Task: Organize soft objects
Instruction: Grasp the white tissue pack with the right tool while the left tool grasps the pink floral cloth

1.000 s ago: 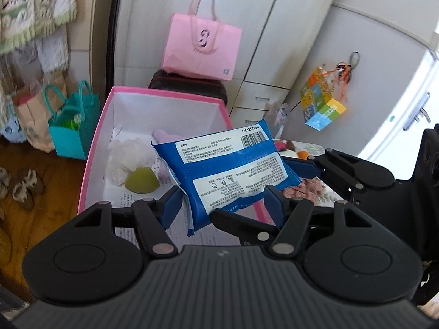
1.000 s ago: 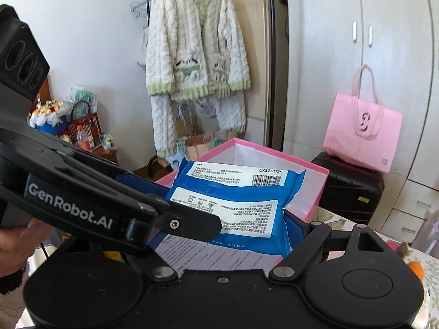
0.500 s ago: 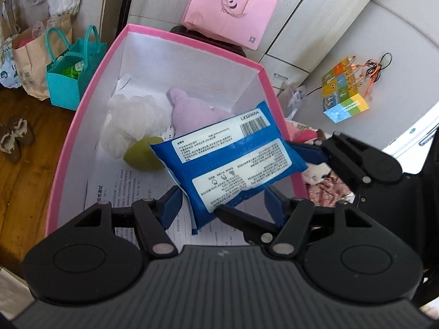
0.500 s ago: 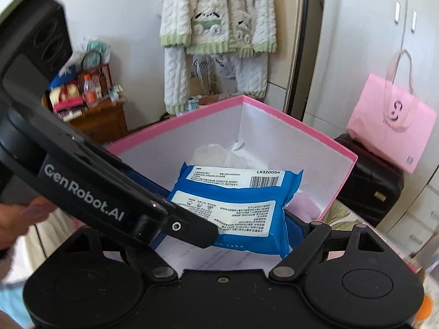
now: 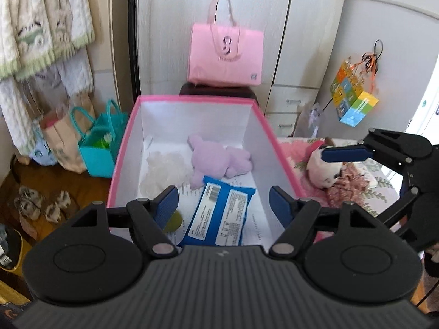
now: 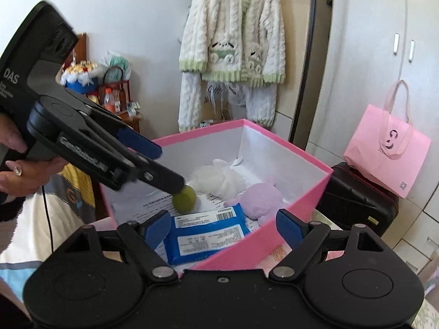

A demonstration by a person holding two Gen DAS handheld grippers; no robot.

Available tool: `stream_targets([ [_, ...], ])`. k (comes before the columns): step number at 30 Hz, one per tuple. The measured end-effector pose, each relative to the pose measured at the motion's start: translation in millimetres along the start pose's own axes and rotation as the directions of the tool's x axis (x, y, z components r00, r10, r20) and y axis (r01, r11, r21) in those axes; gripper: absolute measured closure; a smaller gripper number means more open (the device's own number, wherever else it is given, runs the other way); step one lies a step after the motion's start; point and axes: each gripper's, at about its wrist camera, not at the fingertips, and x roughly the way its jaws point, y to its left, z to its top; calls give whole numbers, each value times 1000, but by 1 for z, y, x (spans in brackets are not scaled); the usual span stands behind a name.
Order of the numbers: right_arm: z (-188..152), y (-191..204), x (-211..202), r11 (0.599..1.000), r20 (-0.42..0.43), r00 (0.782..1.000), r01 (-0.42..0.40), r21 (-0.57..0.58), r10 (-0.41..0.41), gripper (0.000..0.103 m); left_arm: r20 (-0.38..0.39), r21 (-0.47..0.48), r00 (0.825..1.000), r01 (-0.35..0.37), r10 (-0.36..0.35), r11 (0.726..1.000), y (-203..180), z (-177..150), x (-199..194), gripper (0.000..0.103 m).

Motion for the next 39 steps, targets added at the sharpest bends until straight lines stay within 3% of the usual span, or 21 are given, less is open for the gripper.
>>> stream_targets([
  [8, -21, -26, -76, 992, 54, 999, 0, 128, -7, 16, -13, 55, 998, 65, -64, 996, -32, 0, -40, 29],
  [11, -30, -33, -101, 985, 60, 997, 35, 168, -46, 16, -26, 88, 995, 96, -94, 992, -48, -3, -52, 29],
  [16, -47, -39, -138, 977, 66, 992, 90, 195, -105, 16, -32, 128, 989, 145, -142, 981, -70, -3, -65, 29],
  [26, -67, -46, -184, 971, 52, 988, 136, 198, -149, 15, -56, 233, 982, 188, -180, 954, -125, 0, -80, 29],
  [32, -77, -53, -203, 972, 80, 980, 165, 167, -180, 14, -99, 262, 965, 260, -243, 929, -157, 0, -62, 29],
  [39, -95, -97, -187, 945, 56, 980, 166, 281, -189, 14, -156, 233, 948, 310, -279, 922, -182, -6, -10, 29],
])
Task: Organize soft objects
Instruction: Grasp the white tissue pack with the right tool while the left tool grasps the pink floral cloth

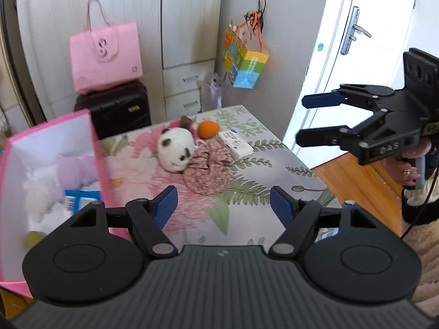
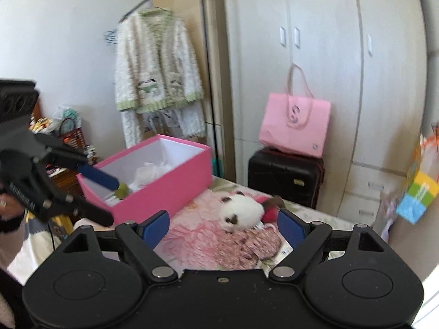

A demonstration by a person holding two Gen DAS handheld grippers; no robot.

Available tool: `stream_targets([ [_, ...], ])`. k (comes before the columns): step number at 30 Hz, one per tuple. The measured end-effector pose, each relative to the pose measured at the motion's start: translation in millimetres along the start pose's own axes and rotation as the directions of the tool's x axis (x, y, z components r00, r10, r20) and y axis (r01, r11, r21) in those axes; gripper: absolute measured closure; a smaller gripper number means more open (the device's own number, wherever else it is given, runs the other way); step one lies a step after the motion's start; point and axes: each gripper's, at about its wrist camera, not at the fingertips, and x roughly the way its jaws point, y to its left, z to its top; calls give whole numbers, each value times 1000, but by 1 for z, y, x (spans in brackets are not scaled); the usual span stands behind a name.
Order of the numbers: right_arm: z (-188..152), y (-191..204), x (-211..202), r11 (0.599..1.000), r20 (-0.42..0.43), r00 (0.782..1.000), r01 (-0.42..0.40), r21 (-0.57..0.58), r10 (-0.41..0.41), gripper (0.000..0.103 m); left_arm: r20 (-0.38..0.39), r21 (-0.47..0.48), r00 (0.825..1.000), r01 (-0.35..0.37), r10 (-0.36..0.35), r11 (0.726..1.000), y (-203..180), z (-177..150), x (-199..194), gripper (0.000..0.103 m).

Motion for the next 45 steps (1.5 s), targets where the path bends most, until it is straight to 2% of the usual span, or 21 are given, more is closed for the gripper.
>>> stream_targets([
  [3, -7, -22, 17, 998, -22, 1000, 14, 57, -13, 14, -16, -42, 1000, 15, -16, 999, 1, 3, 26, 29],
  [9, -25, -64, 56, 979, -50, 999, 30, 199, -21, 16, -6, -52, 999, -40, 40, 998, 1, 1, 79, 29],
  [18, -52, -89, 113, 966, -57, 990, 141, 216, -132, 32, 51, -100, 996, -68, 74, 993, 12, -10, 146, 29],
  [25, -68, -95, 143, 959, -60, 983, 182, 215, -173, 36, 50, -170, 990, -124, 134, 978, 20, -14, 187, 29],
  [30, -75, -95, 157, 957, -90, 976, 214, 198, -200, 37, 57, -166, 982, -168, 180, 972, 16, -19, 205, 30],
  [34, -80, -98, 165, 951, -124, 970, 230, 205, -208, 38, 66, -146, 980, -178, 190, 973, 11, -19, 213, 29],
  [38, -85, -101, 170, 948, -137, 973, 216, 235, -188, 38, 101, -110, 972, -199, 210, 974, 5, -20, 218, 28],
  [40, -86, -100, 171, 949, -134, 973, 214, 233, -186, 43, 108, -108, 968, -216, 227, 970, 3, -22, 222, 27],
  [41, -87, -99, 172, 951, -133, 973, 214, 223, -188, 50, 113, -106, 965, -227, 238, 968, 2, -23, 222, 27],
  [42, -88, -97, 173, 954, -133, 972, 219, 206, -194, 53, 112, -103, 962, -237, 248, 966, 0, -23, 223, 28],
  [43, -89, -94, 172, 955, -132, 971, 225, 194, -202, 55, 109, -99, 961, -244, 254, 965, -1, -23, 223, 30],
  [45, -90, -91, 171, 957, -128, 970, 226, 184, -204, 56, 113, -101, 961, -242, 253, 965, -2, -23, 222, 44],
])
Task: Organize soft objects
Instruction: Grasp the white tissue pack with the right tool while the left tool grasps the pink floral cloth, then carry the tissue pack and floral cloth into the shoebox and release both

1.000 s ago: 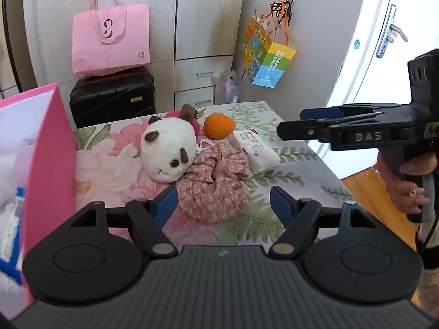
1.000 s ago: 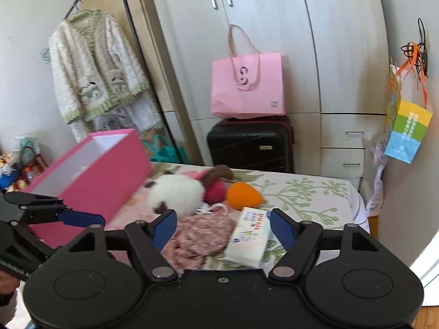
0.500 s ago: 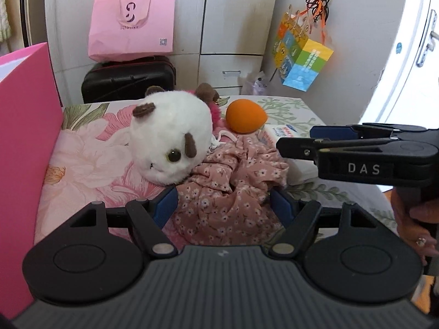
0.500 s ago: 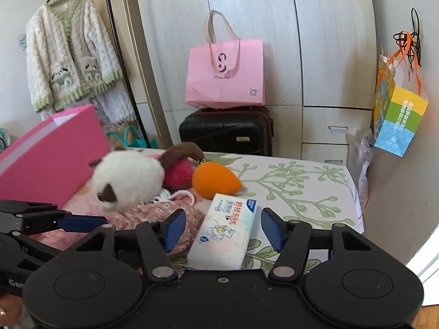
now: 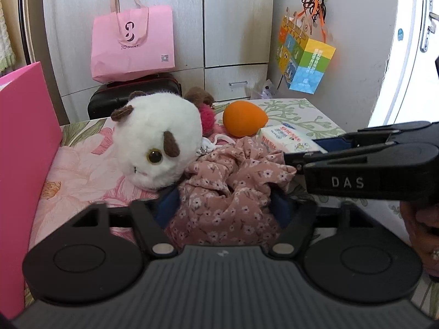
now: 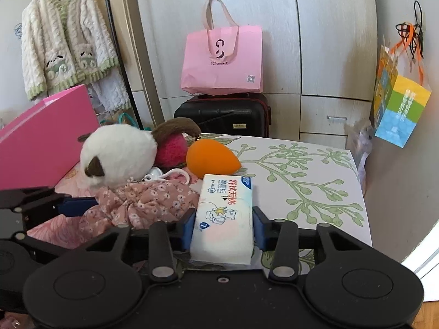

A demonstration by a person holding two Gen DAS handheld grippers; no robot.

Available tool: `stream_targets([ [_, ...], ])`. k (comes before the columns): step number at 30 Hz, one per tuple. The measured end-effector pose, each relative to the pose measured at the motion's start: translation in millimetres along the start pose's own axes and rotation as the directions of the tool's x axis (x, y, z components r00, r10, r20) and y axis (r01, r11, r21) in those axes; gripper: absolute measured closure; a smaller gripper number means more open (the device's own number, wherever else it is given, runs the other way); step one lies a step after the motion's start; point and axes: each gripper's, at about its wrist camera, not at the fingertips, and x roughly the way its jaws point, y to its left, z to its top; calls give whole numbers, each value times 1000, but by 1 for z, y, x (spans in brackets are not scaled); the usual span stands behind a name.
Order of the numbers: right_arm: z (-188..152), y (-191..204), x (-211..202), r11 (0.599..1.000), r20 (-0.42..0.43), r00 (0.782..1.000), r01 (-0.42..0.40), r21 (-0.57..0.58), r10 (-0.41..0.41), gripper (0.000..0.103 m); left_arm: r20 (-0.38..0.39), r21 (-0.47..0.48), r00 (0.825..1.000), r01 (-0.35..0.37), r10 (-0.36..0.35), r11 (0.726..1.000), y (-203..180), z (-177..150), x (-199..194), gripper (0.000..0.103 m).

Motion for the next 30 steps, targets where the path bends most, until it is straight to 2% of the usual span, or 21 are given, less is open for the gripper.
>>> stream_targets([
  [2, -2, 1, -2, 1000, 2, 1000, -4, -3, 4, 56, 2, 19, 1000, 2, -2, 1000, -2, -1, -1, 59],
  [5, -3, 0, -2, 1000, 6, 1000, -6, 0, 6, 56, 0, 29, 1000, 14, -14, 999, -5, 0, -3, 77],
  [8, -3, 0, -2, 1000, 7, 1000, -2, -8, 2, 55, 1, 21, 1000, 22, -22, 1000, -8, 0, -4, 85],
  [11, -3, 1, -2, 1000, 11, 1000, -2, -9, 3, 54, 8, -4, 1000, 25, -24, 1000, -5, -1, -6, 87],
  [13, -3, 0, -2, 1000, 10, 1000, -12, -2, 12, 51, 10, -27, 1000, 29, -29, 999, -2, -4, -10, 87],
  [15, -3, 1, -2, 1000, 8, 1000, -21, -9, 21, 42, 11, -49, 999, 40, -40, 998, 0, -7, -14, 87],
  [17, -4, 5, 0, 999, 7, 1000, -15, -35, 15, 41, 14, -72, 999, 46, -45, 996, 2, -11, -20, 88],
  [19, -4, 8, 0, 999, 8, 1000, 0, -44, 1, 42, 20, -96, 999, 51, -49, 994, 5, -15, -27, 88],
  [20, -4, 8, -1, 999, 7, 1000, 1, -41, -1, 46, 24, -104, 998, 52, -50, 993, 6, -16, -30, 88],
  [21, -4, 8, -2, 1000, 7, 1000, 2, -31, -1, 57, 27, -105, 998, 53, -50, 993, 7, -18, -33, 88],
  [30, -20, 24, -24, 996, 32, 996, 80, 24, -81, 58, 63, -100, 998, 17, -11, 995, 11, -19, -57, 89],
])
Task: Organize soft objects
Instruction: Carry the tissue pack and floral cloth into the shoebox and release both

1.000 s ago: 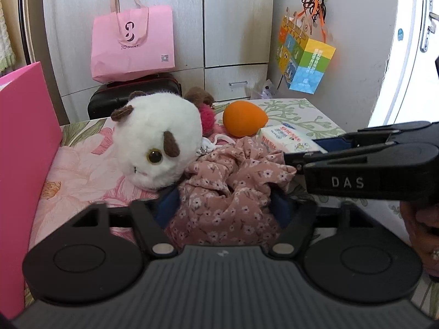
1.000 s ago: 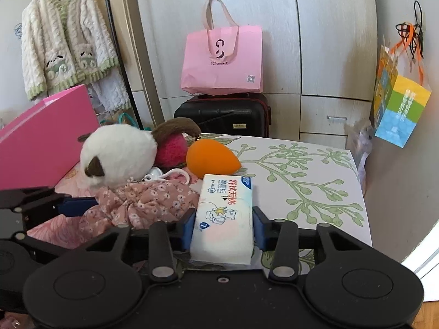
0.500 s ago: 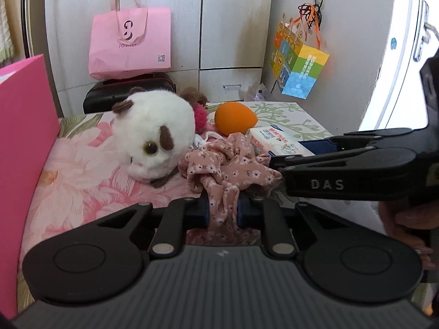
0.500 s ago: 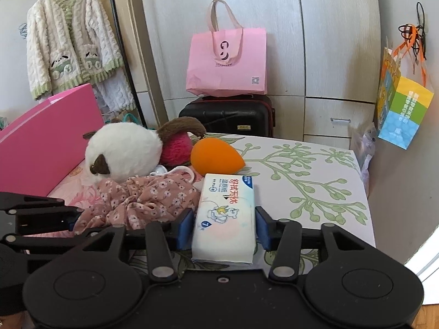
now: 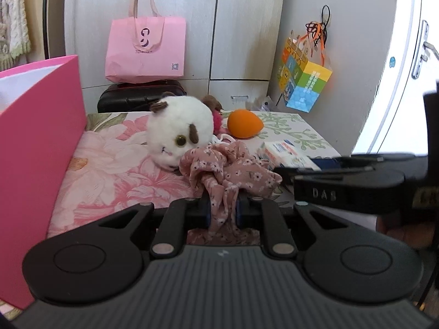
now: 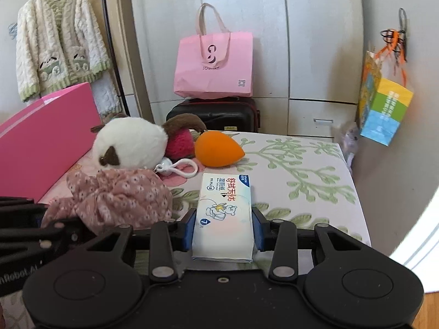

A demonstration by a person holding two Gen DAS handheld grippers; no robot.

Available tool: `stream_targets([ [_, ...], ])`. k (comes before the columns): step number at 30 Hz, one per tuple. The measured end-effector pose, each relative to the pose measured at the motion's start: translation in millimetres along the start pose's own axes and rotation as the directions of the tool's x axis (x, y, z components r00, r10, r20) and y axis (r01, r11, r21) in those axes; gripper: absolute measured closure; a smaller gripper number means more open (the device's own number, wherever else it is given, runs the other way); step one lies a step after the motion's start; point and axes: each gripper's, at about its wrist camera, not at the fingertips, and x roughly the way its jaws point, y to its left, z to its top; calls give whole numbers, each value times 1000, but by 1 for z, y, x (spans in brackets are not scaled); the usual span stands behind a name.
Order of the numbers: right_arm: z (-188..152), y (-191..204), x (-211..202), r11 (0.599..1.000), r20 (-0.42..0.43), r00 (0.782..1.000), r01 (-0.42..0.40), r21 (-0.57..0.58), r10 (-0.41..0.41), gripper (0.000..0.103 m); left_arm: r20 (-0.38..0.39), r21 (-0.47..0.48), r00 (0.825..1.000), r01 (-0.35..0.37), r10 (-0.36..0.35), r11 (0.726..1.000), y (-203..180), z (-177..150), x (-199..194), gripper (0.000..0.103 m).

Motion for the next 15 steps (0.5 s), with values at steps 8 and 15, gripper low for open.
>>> stream_targets([
  [8, -16, 15, -28, 1000, 29, 999, 26, 14, -26, 58, 12, 6, 1000, 22, -22, 1000, 7, -3, -25, 89],
  [15, -34, 32, -54, 999, 56, 997, 41, 26, -43, 58, 13, -18, 998, 57, -57, 998, 19, -11, -48, 89],
])
